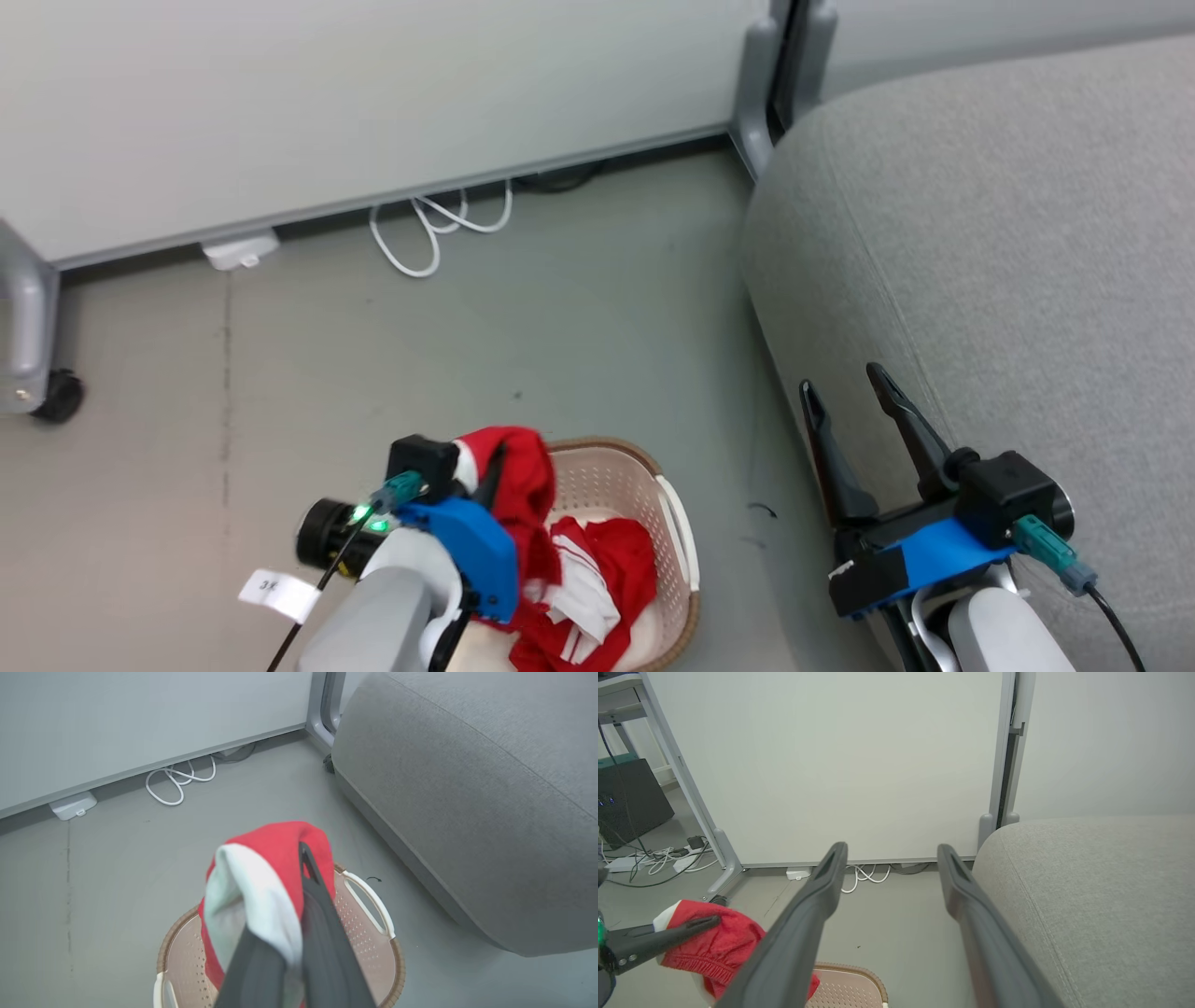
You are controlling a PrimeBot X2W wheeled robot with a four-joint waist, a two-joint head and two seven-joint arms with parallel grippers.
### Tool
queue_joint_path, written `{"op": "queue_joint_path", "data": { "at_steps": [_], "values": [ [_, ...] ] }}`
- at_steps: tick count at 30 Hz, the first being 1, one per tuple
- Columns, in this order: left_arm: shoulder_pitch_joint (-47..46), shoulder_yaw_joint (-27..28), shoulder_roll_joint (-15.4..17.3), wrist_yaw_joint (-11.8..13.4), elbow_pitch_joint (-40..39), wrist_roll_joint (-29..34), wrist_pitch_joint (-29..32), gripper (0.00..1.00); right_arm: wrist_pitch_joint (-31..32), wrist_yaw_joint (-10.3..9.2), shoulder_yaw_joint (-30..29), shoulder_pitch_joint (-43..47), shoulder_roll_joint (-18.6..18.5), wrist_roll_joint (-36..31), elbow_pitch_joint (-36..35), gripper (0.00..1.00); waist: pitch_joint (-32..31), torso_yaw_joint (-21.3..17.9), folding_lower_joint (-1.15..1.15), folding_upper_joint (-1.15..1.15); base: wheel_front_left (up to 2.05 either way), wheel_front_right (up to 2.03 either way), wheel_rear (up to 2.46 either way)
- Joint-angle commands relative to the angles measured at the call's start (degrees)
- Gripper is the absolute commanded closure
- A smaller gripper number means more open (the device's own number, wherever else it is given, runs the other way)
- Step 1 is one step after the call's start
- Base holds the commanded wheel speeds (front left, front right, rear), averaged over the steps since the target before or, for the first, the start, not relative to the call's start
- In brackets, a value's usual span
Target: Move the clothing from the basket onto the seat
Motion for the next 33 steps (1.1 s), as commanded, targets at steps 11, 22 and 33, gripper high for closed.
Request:
{"op": "queue_joint_path", "data": {
  "at_steps": [11,22,33],
  "values": [
    [-5.0,-8.5,0.0,-0.4,-11.3,-6.1,3.2,1.0,-0.1,0.03,-0.3,2.6,-0.2,-0.5,1.3,0.0,-4.9,3.2,0.01,0.0,0.0,0.0,0.0],
    [-12.7,-13.4,0.0,1.7,-17.7,-10.6,3.7,1.0,0.6,0.03,0.0,3.4,-0.2,-0.4,1.7,0.0,-5.7,3.4,0.01,0.0,0.0,0.0,0.0],
    [-18.3,-18.6,0.0,4.1,-20.3,-15.3,2.5,1.0,1.0,0.03,0.7,3.8,-0.2,-0.3,2.3,0.0,-6.8,2.9,0.01,0.0,0.0,0.0,0.0]
  ]
}}
